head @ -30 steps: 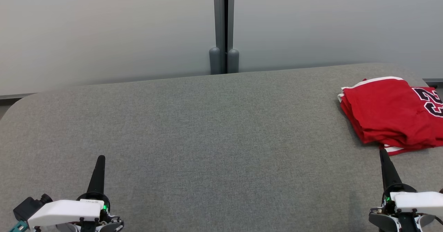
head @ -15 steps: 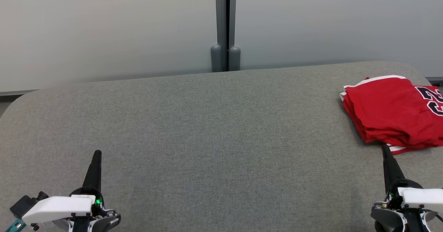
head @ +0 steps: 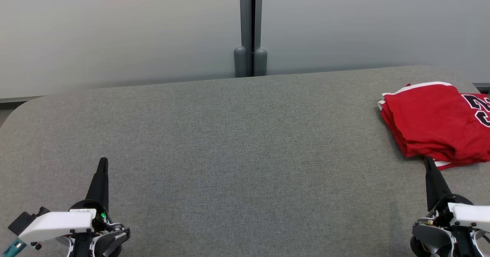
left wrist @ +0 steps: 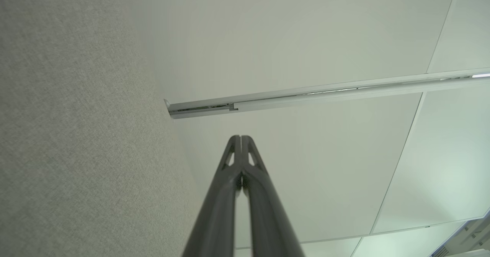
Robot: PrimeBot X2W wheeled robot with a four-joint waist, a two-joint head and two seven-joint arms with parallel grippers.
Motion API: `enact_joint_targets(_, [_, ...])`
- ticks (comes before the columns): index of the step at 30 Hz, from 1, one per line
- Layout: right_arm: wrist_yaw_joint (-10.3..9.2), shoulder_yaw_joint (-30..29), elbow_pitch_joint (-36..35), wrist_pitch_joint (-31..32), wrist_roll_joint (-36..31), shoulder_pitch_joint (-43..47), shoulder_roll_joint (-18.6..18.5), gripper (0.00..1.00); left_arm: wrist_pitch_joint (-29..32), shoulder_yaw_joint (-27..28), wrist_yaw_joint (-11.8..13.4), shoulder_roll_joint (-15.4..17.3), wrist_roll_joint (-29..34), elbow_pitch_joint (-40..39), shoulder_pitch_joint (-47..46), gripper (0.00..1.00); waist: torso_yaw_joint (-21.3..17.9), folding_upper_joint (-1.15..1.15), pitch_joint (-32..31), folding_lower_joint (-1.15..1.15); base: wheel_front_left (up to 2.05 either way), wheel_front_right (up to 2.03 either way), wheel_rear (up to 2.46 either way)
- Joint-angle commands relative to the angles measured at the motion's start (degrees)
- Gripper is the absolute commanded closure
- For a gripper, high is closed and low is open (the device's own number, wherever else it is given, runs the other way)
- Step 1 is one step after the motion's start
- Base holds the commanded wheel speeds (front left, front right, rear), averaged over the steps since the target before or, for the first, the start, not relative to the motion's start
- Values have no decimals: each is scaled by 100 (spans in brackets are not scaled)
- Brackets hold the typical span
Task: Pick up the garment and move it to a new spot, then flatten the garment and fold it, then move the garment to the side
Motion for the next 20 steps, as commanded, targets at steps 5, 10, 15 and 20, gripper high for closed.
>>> enact_joint_targets(5, [0, -57, 8, 109, 272, -103, 12, 100, 77, 79, -79, 12, -260, 29, -157, 100, 10, 0, 23, 0, 0, 0, 0])
enact_joint_targets(10, [0, -80, 13, 119, 307, -113, 20, 100, 107, 98, -87, 1, -300, 37, -159, 100, 13, 0, 32, 0, 0, 0, 0])
enact_joint_targets(15, [0, -91, 14, 132, 293, -114, 27, 100, 119, 111, -87, -9, -278, 38, -156, 100, 13, 0, 31, 0, 0, 0, 0])
enact_joint_targets(20, [0, -101, 14, 139, 280, -116, 33, 100, 125, 121, -87, -18, -261, 39, -156, 100, 13, 0, 31, 0, 0, 0, 0])
